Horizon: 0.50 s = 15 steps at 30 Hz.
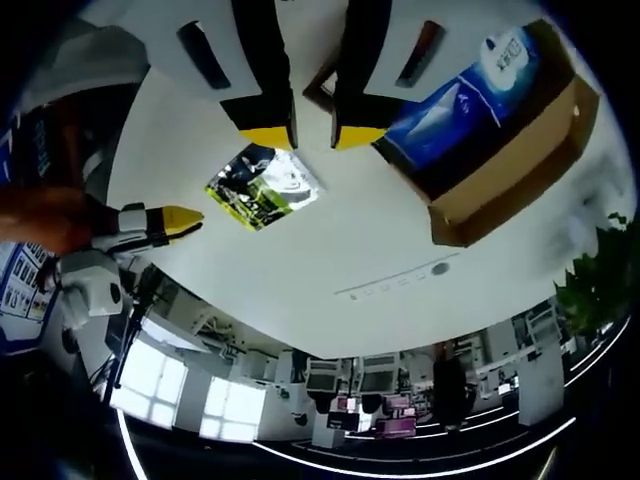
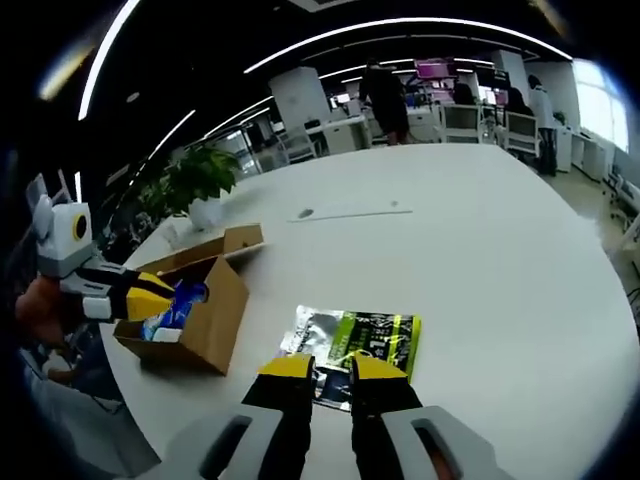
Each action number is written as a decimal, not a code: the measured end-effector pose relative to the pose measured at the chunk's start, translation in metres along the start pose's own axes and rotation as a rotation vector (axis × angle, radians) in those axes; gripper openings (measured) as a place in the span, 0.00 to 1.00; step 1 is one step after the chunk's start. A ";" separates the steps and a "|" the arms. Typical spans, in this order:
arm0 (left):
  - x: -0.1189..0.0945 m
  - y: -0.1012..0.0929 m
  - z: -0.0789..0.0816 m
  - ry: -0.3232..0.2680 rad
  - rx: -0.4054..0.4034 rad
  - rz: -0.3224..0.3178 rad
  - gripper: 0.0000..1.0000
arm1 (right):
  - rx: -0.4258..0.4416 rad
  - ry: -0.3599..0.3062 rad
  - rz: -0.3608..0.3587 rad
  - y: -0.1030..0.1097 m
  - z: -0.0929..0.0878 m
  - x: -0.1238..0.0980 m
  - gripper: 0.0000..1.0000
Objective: Operate the shoe box by opening the lid, removing the specified soft item, and placing it in the target area until the item is outside and the box remains undamaged.
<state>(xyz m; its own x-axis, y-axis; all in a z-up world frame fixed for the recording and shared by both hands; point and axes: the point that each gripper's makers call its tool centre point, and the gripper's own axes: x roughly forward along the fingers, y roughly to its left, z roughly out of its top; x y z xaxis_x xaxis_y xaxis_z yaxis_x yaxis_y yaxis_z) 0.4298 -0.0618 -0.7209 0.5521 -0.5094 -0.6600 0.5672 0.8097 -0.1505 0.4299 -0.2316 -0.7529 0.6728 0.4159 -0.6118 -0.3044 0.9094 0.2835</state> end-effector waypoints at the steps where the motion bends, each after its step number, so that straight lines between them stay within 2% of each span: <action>1: -0.005 0.002 -0.001 -0.010 -0.004 0.005 0.13 | -0.006 -0.002 0.003 0.003 0.001 0.000 0.09; 7: -0.030 0.022 -0.008 -0.066 -0.055 0.049 0.15 | -0.031 -0.015 0.030 0.029 0.005 0.000 0.10; 15: -0.063 0.055 -0.026 -0.100 -0.095 0.116 0.17 | -0.081 -0.005 0.082 0.068 0.003 0.010 0.12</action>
<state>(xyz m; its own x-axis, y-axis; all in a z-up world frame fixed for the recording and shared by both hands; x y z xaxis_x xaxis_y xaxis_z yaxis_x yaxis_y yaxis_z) 0.4107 0.0226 -0.7069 0.6713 -0.4337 -0.6011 0.4388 0.8861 -0.1493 0.4179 -0.1655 -0.7369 0.6466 0.4891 -0.5854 -0.4120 0.8697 0.2717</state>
